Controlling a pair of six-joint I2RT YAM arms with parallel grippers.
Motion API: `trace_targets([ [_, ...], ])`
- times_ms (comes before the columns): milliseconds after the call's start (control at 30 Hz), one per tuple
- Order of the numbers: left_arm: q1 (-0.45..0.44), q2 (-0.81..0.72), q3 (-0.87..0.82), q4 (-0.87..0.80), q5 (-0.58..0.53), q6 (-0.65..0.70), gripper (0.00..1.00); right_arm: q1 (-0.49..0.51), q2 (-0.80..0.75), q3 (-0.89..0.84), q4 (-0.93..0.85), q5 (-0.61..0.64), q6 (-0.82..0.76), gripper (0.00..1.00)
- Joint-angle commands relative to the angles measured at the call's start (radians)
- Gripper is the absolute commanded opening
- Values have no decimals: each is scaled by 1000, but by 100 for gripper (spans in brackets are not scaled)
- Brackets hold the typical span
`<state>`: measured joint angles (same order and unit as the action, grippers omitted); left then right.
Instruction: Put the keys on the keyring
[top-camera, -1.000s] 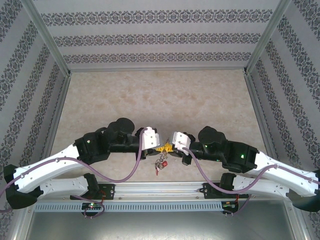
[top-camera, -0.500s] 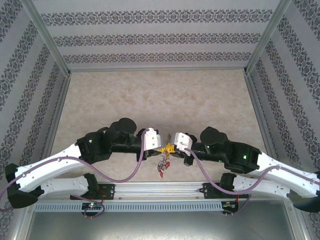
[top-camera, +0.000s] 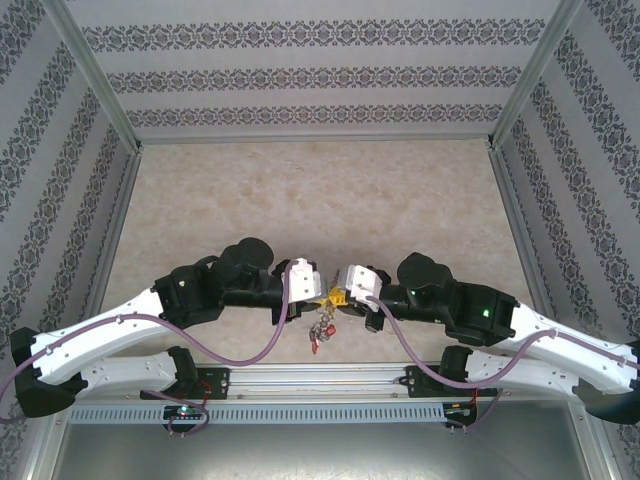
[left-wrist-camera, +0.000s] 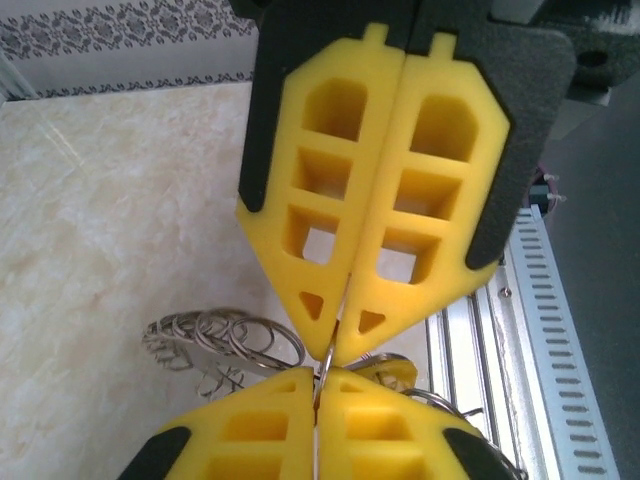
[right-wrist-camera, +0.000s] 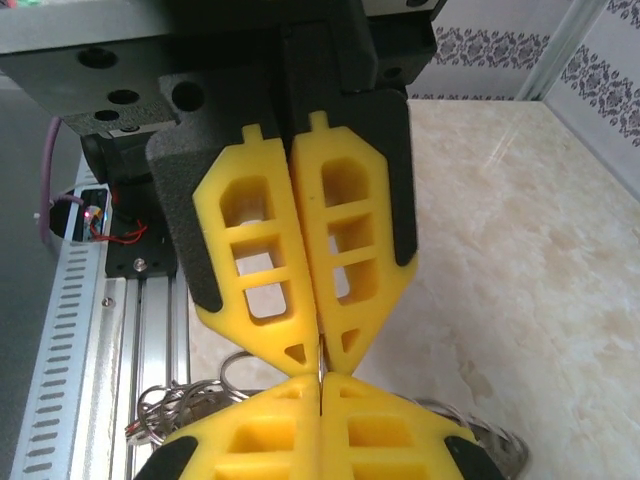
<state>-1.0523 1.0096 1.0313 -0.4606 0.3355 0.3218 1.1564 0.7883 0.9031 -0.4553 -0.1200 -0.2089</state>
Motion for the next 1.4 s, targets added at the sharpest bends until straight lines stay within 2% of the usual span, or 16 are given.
trace_targets([
  [0, 2, -6, -8, 51, 18, 7, 0, 14, 7, 21, 68, -38, 14, 0],
  [67, 2, -9, -12, 55, 18, 7, 0, 14, 6, 23, 67, -41, 16, 0],
  [100, 2, -17, -18, 63, 16, 6, 0, 13, 5, 23, 69, -45, 19, 3],
  [200, 3, -44, -33, 87, 6, 0, 0, 13, -10, 16, 81, -60, 36, 23],
  [267, 4, -62, -45, 105, 14, -4, 0, 13, -22, 4, 87, -63, 49, 29],
  [1000, 18, -186, -148, 314, 162, -78, 0, 12, -90, -66, 109, -112, 120, 24],
  [1367, 28, -191, -183, 383, 193, -91, 0, 11, -115, -89, 155, -198, 115, 22],
])
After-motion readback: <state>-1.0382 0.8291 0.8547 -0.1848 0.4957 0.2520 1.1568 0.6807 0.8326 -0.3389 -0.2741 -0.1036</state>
